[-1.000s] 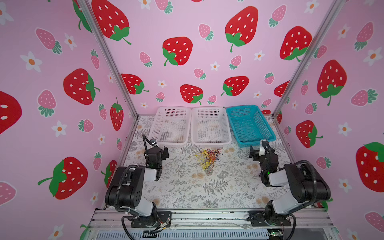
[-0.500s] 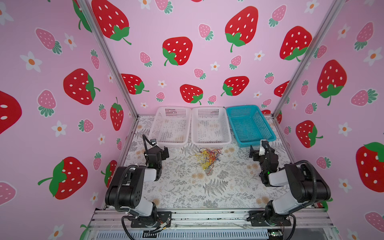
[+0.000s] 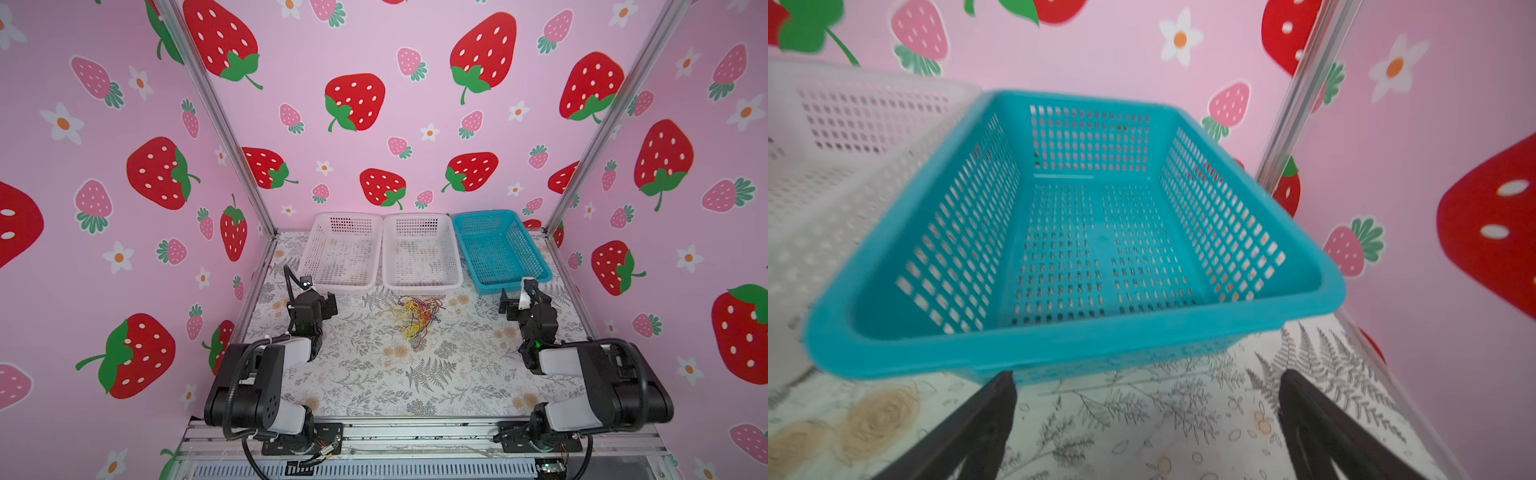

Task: Untangle the cables
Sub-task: 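Move both grippers forward from rest toward the tangled wire bundle, then grasp the wire bundle with the right gripper while the left gripper approaches it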

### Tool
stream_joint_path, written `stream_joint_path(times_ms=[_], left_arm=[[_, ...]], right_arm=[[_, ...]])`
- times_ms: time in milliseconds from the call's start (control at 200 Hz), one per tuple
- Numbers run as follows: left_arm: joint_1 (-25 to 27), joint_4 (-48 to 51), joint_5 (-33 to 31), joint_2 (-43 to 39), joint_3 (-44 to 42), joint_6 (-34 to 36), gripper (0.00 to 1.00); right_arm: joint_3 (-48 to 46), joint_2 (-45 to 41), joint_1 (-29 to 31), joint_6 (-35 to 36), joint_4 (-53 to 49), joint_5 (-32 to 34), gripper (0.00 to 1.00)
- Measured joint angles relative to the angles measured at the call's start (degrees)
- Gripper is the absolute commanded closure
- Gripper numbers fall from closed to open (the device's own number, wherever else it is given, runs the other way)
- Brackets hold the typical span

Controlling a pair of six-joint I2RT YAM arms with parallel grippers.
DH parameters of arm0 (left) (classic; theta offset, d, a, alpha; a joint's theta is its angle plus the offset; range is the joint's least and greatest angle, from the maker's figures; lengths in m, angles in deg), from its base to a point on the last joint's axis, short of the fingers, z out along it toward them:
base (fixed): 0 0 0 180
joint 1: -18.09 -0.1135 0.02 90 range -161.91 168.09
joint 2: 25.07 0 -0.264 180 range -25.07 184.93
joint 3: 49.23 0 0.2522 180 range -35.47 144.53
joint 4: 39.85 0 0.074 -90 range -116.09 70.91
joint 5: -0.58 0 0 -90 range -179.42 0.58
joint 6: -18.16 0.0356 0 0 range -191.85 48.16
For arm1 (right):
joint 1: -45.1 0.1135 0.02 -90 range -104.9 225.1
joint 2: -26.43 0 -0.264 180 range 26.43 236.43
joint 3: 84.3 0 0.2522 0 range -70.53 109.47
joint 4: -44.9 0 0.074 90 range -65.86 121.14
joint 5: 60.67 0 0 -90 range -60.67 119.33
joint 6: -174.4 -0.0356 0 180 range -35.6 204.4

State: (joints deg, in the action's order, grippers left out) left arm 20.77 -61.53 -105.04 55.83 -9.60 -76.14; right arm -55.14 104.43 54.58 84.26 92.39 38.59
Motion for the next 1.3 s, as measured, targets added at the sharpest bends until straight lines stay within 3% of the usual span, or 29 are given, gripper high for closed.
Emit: stream_joint_path(times_ms=[215, 420, 520, 665, 795, 925, 1065, 1301], left_arm=[[2.6, 9.6, 0.0, -12.0, 1.6, -3.2, 0.01], [7.9, 17.3, 3.7, -21.7, 2.5, -6.7, 0.01], [8.2, 24.8, 7.5, -26.4, 6.1, -11.6, 0.01], [8.2, 33.2, 12.3, -31.5, 13.2, -20.5, 0.01], [8.2, 37.5, 16.7, -34.0, 16.2, -27.3, 0.01], [8.5, 40.2, 22.3, -33.0, 16.2, -29.0, 0.01], [8.9, 45.5, 23.8, -31.2, 16.3, -28.9, 0.01], [9.4, 53.3, 22.5, -27.9, 18.9, -28.3, 0.01]], right_arm=[[0.5, -17.5, 1.6, -7.5, -6.3, -0.8, 0.01], [-0.6, -31.7, 1.7, -31.7, -14.8, -3.6, 0.01], [-1.1, -34.8, 1.7, -37.8, -17.3, -7.6, 0.01], [1.0, -32.3, 5.6, -40.2, -23.5, -14.0, 0.01], [4.0, -28.9, 13.4, -37.8, -30.5, -16.1, 0.05], [8.5, -22.4, 22.4, -34.2, -34.5, -17.2, 0.08], [12.5, -14.1, 29.5, -30.2, -37.1, -18.3, 0.15], [20.2, -0.9, 33.4, -24.3, -40.8, -16.8, 0.25]])
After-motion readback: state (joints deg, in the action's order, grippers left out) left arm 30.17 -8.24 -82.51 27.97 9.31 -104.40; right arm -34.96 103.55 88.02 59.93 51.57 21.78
